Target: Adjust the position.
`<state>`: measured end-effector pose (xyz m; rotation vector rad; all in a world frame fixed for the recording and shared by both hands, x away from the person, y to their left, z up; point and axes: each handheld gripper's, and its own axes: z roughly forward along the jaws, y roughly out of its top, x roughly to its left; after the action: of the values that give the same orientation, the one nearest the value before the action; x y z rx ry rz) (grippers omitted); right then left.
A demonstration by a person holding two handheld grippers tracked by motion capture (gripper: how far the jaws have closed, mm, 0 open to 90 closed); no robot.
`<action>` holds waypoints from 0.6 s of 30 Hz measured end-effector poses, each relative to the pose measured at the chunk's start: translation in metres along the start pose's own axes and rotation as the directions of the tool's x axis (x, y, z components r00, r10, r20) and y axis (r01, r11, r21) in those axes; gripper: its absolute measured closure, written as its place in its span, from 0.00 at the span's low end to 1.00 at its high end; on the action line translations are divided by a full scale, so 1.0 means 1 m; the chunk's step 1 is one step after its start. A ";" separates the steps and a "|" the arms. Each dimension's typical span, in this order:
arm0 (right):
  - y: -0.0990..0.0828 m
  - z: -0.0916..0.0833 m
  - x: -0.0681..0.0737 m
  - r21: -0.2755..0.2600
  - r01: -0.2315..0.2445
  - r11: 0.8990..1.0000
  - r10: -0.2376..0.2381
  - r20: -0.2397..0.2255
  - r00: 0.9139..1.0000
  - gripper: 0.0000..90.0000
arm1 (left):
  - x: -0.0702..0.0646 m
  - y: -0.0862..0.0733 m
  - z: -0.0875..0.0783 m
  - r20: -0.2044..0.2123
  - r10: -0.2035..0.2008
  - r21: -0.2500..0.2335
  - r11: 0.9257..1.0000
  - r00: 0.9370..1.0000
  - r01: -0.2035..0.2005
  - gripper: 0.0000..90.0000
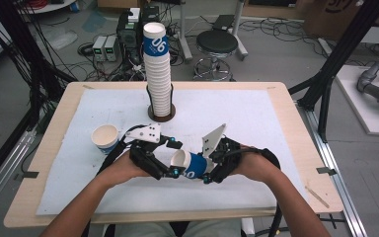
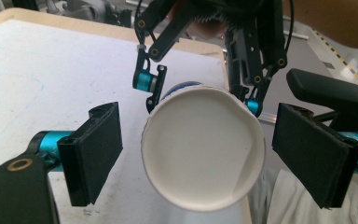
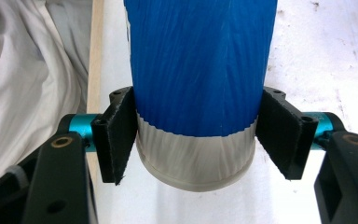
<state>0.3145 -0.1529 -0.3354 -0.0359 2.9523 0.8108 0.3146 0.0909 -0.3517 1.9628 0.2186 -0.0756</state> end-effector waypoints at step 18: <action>0.013 0.000 0.002 0.151 0.038 0.988 -0.035 -0.020 0.999 0.37 | 0.003 -0.003 0.014 0.054 0.003 0.111 0.994 0.999 -0.009 0.32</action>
<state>0.3123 -0.1414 -0.3289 -0.0884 3.0104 0.5829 0.3179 0.0794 -0.3602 2.0697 0.1761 -0.1389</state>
